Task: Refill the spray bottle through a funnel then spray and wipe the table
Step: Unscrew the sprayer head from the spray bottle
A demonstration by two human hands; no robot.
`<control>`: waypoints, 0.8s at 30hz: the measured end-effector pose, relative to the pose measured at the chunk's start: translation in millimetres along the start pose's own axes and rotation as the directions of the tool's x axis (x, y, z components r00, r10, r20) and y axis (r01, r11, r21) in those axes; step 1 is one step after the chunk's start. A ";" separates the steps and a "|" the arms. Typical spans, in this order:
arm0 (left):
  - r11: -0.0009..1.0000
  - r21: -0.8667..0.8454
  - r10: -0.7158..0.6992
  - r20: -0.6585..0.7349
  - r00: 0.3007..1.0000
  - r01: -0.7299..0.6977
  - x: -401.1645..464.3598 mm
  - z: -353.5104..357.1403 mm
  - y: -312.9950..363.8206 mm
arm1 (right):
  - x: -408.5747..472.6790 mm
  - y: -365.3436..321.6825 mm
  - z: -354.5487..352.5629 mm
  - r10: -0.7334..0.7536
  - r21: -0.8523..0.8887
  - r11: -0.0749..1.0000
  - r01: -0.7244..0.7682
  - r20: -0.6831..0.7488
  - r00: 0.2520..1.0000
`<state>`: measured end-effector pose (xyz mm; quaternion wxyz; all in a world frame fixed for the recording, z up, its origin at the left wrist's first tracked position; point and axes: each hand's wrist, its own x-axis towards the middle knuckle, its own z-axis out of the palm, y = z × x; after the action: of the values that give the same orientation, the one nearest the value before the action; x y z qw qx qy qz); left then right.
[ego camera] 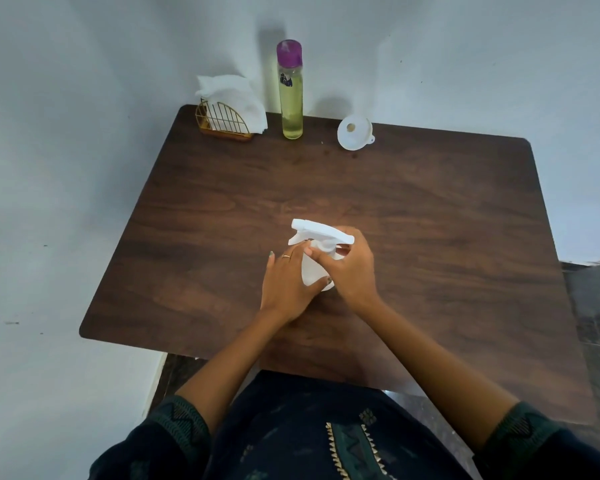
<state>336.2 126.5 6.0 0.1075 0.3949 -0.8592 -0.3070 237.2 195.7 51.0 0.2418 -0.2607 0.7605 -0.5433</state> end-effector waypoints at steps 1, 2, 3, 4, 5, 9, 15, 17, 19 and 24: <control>1.000 0.012 0.001 0.006 1.000 -0.001 1.0 -1.0 -0.1 | -0.2 0.0 1.4 -0.006 0.002 1.000 0.006 -0.025 1.000; 1.000 0.026 0.002 0.012 1.000 -0.002 1.9 -1.6 0.1 | -0.5 1.0 2.7 -0.009 0.003 1.000 0.009 -0.046 0.999; 0.999 0.039 0.000 0.017 1.000 -0.001 2.8 -1.8 0.3 | -0.5 1.4 3.4 -0.011 0.002 1.000 0.011 -0.061 0.998; 0.999 0.050 -0.004 0.019 1.000 0.003 3.8 -1.7 0.6 | -0.3 1.7 3.7 -0.009 0.001 1.000 0.010 -0.068 0.998; 0.998 0.057 -0.010 0.019 1.000 0.009 4.4 -1.6 0.9 | -0.1 2.4 3.5 -0.008 0.001 1.000 0.008 -0.063 0.998; 0.997 0.076 -0.027 0.027 0.999 0.025 4.4 -0.9 -0.8 | 2.2 6.4 -1.3 -0.011 -0.038 0.999 0.014 0.073 0.997; 0.998 0.069 -0.009 0.009 1.000 0.009 2.9 -5.9 4.6 | 8.9 3.6 -10.2 0.003 0.012 1.000 -0.006 0.259 0.966; 0.996 0.082 -0.033 0.025 0.999 0.031 3.8 -6.0 3.6 | 11.0 -1.8 -8.0 0.003 0.018 1.000 -0.006 0.162 0.987; 0.995 0.086 -0.054 0.039 0.998 0.050 4.2 -4.9 2.6 | 11.1 -4.9 -6.7 -0.027 -0.013 1.000 0.029 0.087 0.996; 0.996 0.066 -0.069 0.024 0.997 0.067 3.5 -3.6 4.2 | 3.7 2.5 -11.0 -0.118 -0.067 0.989 0.128 0.138 0.983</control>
<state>332.8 124.4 11.2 0.0729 0.4231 -0.8562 -0.2876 226.9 201.7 51.5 0.2482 -0.3520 0.7451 -0.5092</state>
